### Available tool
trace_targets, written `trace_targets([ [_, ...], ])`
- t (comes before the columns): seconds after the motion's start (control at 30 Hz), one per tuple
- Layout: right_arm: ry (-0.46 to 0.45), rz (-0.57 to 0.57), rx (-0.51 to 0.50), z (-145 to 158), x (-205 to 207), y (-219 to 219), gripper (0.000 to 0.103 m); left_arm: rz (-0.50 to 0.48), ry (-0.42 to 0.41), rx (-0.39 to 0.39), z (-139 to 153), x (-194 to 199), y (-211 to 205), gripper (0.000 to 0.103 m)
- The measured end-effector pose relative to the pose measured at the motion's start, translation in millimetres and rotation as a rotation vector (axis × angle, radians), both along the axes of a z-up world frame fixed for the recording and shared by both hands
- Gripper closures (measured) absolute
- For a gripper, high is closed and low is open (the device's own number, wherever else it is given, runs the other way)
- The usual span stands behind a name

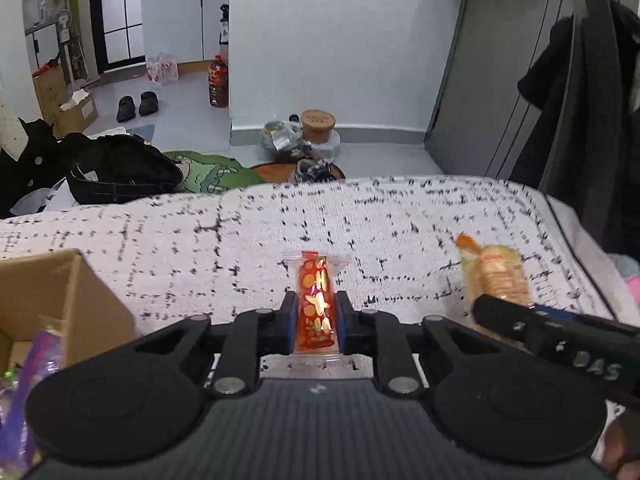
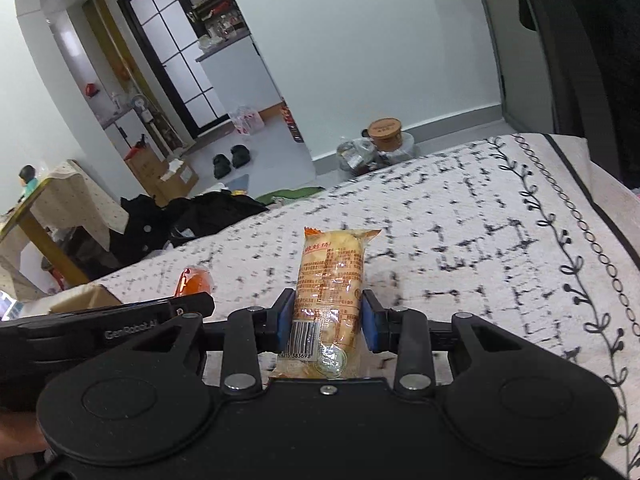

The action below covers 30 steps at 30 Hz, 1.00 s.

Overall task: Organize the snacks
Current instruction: 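Carry both snacks over the cardboard box and open both tools to drop them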

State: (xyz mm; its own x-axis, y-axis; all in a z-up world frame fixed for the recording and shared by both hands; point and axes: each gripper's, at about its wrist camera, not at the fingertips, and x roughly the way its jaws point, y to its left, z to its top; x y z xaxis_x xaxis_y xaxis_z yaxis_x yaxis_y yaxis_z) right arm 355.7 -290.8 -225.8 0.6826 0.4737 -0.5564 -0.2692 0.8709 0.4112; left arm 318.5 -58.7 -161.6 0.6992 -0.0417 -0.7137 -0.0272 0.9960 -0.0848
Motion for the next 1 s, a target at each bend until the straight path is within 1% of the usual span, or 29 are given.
trace_targets([
  [0.37, -0.048, 0.036, 0.062, 24, -5, 22, 0.069, 0.066, -0.06, -0.036, 40, -33, 26, 0.085],
  [0.6, -0.085, 0.084, 0.084, 40, -13, 37, 0.069, 0.101, -0.103, -0.046, 62, -55, 44, 0.085],
  [0.77, -0.103, 0.122, 0.097, 47, -21, 49, 0.069, 0.138, -0.12, -0.065, 73, -69, 60, 0.085],
  [1.0, -0.119, 0.18, 0.101, 55, -29, 69, 0.069, 0.184, -0.131, -0.072, 80, -85, 82, 0.085],
])
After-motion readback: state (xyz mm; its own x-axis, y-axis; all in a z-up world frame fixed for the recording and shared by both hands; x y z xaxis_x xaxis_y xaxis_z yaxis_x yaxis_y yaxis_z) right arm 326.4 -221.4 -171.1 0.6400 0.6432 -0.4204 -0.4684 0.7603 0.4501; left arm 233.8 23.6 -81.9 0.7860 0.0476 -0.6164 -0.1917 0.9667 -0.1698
